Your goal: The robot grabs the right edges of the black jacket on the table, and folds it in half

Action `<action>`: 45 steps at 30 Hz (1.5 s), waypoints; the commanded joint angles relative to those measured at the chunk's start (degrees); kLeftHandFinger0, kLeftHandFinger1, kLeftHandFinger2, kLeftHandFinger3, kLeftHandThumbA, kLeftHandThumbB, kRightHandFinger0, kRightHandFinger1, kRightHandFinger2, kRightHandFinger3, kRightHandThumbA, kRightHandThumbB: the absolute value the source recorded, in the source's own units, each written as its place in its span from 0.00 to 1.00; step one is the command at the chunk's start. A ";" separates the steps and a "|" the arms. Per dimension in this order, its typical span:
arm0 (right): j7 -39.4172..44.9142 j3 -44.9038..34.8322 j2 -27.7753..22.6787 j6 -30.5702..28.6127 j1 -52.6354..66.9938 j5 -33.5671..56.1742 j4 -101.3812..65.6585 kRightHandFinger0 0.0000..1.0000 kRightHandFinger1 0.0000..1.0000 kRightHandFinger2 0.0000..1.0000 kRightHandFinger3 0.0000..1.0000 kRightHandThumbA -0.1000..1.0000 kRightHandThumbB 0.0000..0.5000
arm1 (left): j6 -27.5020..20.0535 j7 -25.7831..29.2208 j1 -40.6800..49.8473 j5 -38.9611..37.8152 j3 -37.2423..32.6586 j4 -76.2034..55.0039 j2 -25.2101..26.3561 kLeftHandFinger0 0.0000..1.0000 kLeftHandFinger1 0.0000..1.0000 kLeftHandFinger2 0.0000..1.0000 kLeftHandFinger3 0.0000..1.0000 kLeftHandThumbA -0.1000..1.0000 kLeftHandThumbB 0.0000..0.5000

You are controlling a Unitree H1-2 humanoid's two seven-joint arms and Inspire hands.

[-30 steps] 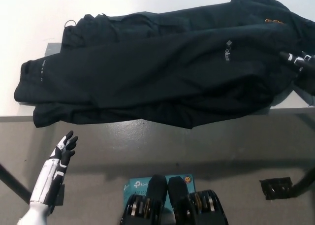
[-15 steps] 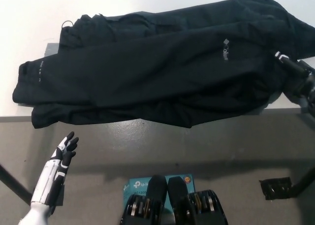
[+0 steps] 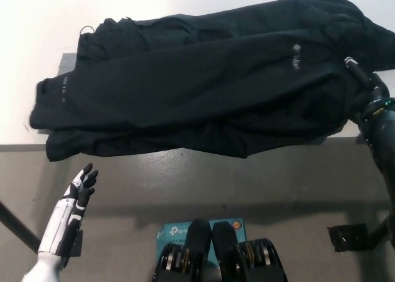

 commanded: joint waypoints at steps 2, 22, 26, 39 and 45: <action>-3.79 -0.16 -1.30 -7.37 -5.57 1.60 -5.70 0.00 0.21 0.75 0.47 0.00 0.19 | -1.44 0.07 -0.64 0.29 0.68 -2.21 1.01 1.00 1.00 1.00 1.00 1.00 0.48; -7.65 25.52 -1.88 -4.58 -14.22 -16.42 -34.84 0.00 0.35 0.74 0.70 0.00 0.31 | -0.53 -0.14 -1.55 0.16 0.58 -2.20 0.95 1.00 1.00 1.00 1.00 1.00 0.46; -6.54 35.62 -2.15 -3.88 -13.60 -25.58 -37.63 0.00 0.30 0.69 0.72 0.00 0.32 | -1.07 -0.04 -1.74 0.15 0.73 -1.91 1.07 1.00 1.00 1.00 1.00 1.00 0.45; -2.40 69.17 2.87 -13.34 -14.53 -50.86 -32.94 0.00 0.42 0.79 0.72 0.00 0.44 | -0.02 -0.31 -1.69 -0.51 0.56 -2.62 0.71 1.00 1.00 1.00 1.00 1.00 0.48; -4.25 77.42 7.84 -15.07 -14.48 -54.37 -29.66 0.00 0.24 0.61 0.47 0.00 0.35 | 0.36 -0.49 -1.85 0.25 -0.04 -3.32 0.76 1.00 1.00 1.00 1.00 1.00 0.49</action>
